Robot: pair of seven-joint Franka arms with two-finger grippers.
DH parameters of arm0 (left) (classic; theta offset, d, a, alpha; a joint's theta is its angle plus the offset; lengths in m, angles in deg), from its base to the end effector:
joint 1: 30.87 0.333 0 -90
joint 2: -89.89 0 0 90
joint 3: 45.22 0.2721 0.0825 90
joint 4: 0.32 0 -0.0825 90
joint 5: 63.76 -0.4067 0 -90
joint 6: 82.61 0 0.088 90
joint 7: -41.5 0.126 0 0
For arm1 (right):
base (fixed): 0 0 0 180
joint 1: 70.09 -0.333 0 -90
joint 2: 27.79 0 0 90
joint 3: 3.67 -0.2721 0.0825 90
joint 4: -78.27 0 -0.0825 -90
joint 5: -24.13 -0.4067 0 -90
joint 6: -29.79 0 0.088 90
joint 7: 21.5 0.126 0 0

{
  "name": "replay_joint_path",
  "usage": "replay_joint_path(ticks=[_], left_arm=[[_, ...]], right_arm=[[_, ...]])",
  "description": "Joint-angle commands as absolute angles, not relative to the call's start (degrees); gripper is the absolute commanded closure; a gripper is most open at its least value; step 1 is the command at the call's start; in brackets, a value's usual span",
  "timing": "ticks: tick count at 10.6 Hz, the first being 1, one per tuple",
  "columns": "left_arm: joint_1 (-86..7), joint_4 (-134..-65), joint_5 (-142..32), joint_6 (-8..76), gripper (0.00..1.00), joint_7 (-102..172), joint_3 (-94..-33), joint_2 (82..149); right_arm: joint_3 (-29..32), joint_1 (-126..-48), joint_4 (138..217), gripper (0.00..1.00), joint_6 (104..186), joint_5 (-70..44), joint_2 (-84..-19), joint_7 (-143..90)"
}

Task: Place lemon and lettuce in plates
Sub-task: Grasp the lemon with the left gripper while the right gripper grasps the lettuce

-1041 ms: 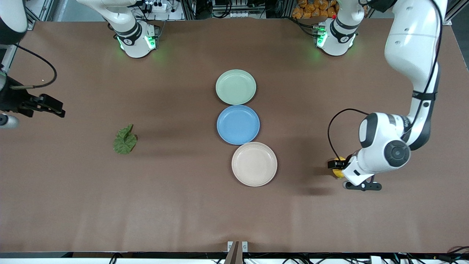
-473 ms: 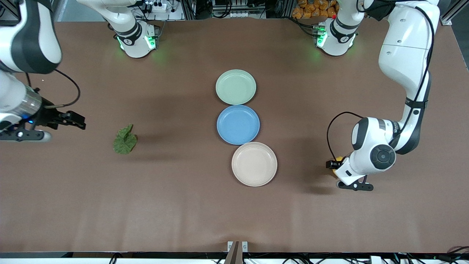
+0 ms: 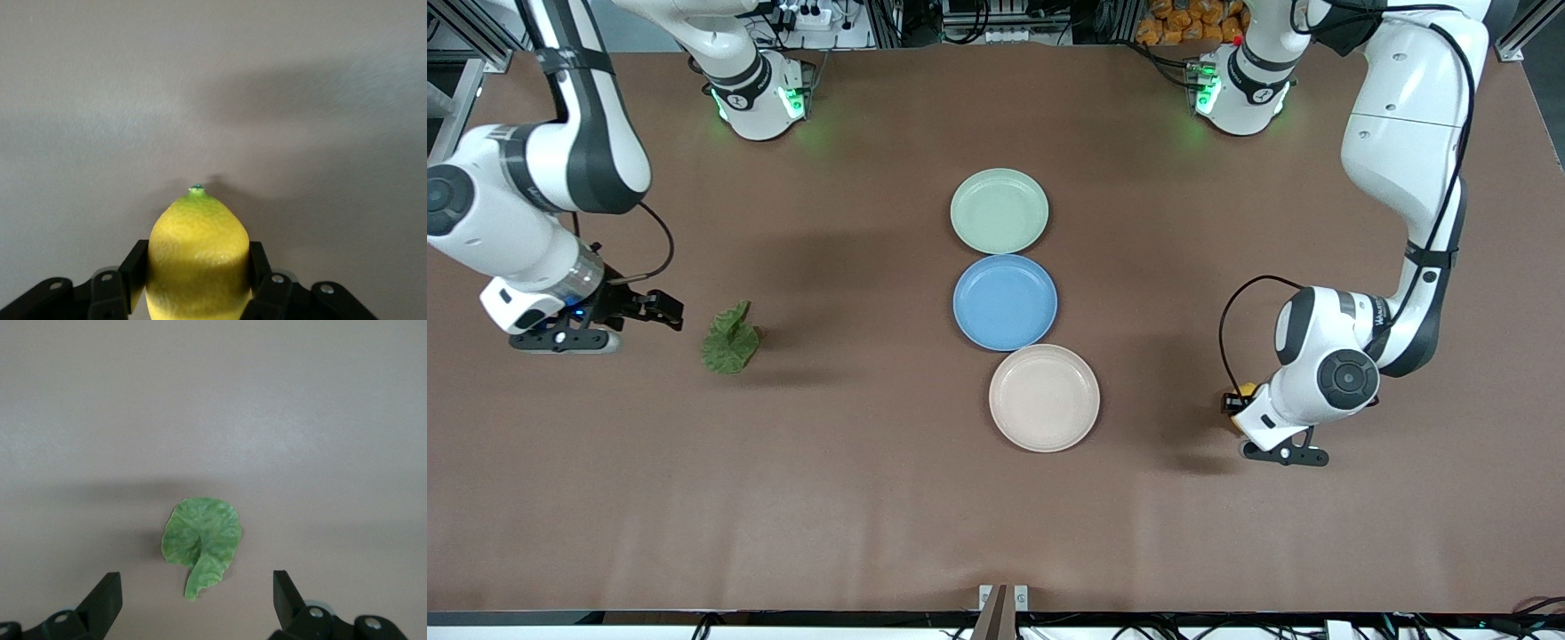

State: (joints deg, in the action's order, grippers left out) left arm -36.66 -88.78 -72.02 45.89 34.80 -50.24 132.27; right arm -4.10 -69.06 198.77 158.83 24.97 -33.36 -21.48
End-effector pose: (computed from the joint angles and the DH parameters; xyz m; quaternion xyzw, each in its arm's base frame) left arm 0.6792 -0.1184 0.1470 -0.9970 0.0709 0.0142 0.0283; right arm 0.5802 -0.0067 0.3018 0.9996 -0.0010 0.0259 0.0056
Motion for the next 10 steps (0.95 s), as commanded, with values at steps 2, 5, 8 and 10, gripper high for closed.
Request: replay_joint_path(ticks=[2, 5, 8, 10], left_arm=[[-41.7, -88.6, -69.4, 45.0, 1.0, 30.6, -51.3, 125.1], [-47.2, -83.1, -63.5, 42.0, 1.0, 19.6, -51.5, 125.0], [-53.3, -78.6, -60.7, 42.8, 1.0, 11.4, -52.0, 128.0], [-56.1, -77.7, -59.7, 45.5, 1.0, 7.4, -51.9, 130.0]], right_arm=[[-5.3, -68.8, 207.2, 0.0, 171.3, 24.3, -33.0, -21.6], [-6.4, -69.3, 209.7, 0.0, 177.6, 24.3, -36.0, -21.5], [-6.4, -70.7, 211.0, 0.0, 186.3, 24.3, -41.1, -21.6], [-6.3, -70.9, 211.5, 0.0, 188.2, 24.5, -42.6, -21.7]])
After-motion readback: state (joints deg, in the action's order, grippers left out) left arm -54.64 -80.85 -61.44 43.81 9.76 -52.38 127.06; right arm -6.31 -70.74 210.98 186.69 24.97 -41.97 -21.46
